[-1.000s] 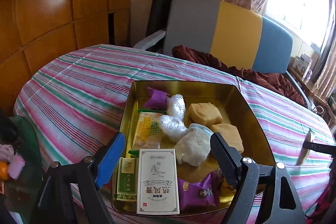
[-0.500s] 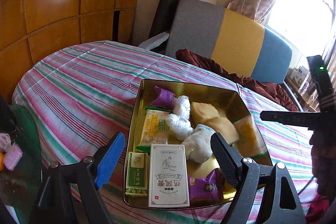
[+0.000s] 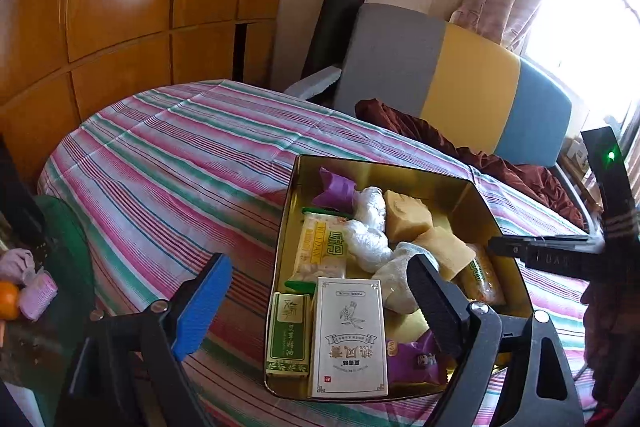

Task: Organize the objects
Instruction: 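Carry the WEIDAN cracker bar into the gold tray and open the right tool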

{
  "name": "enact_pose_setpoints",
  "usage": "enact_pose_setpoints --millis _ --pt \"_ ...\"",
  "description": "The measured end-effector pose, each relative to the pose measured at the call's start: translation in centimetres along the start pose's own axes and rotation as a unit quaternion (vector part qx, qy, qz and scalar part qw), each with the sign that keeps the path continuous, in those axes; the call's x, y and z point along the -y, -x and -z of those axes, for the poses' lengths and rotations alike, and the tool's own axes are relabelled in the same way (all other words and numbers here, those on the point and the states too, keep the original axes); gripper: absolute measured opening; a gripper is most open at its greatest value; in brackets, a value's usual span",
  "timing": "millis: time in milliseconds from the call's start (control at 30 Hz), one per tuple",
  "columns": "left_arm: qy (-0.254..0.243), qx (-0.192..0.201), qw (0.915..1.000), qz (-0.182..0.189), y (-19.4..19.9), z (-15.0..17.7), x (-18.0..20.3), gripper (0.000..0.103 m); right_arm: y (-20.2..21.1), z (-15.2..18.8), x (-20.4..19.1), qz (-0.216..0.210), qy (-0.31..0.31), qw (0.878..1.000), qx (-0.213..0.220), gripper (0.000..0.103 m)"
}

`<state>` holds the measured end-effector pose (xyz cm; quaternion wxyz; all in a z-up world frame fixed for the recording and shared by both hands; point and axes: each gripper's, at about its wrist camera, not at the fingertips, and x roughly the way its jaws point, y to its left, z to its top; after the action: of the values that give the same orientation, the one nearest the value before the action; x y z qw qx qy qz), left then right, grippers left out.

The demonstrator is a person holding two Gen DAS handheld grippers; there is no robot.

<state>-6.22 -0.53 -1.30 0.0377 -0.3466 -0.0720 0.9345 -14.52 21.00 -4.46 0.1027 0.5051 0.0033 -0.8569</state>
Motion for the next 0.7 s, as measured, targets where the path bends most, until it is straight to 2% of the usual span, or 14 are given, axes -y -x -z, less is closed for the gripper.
enact_pose_setpoints --millis 67,267,400,467,600,700 --pt "-0.005 0.003 0.9999 -0.009 0.3 0.1 0.1 0.092 0.0 0.8 -0.4 0.006 -0.001 1.0 0.005 0.015" --pt "-0.015 0.008 0.9995 -0.025 1.3 0.4 0.5 0.103 1.6 3.1 -1.1 0.03 -0.02 0.998 0.043 0.029" --pt "-0.023 0.012 0.9991 -0.035 2.0 0.8 1.2 0.103 3.3 4.8 -1.4 0.055 -0.027 0.995 0.076 0.049" --pt "-0.029 0.011 0.9988 -0.037 2.2 1.1 1.7 0.103 4.1 5.7 -1.2 0.066 -0.034 0.993 0.087 0.051" --pt "-0.04 0.015 0.9987 -0.027 2.9 1.9 2.7 0.103 5.5 7.2 -0.9 0.088 -0.05 0.989 0.109 0.065" --pt "-0.038 0.014 0.9991 -0.015 3.3 2.5 3.2 0.103 6.2 8.3 -0.7 0.104 -0.061 0.985 0.122 0.067"
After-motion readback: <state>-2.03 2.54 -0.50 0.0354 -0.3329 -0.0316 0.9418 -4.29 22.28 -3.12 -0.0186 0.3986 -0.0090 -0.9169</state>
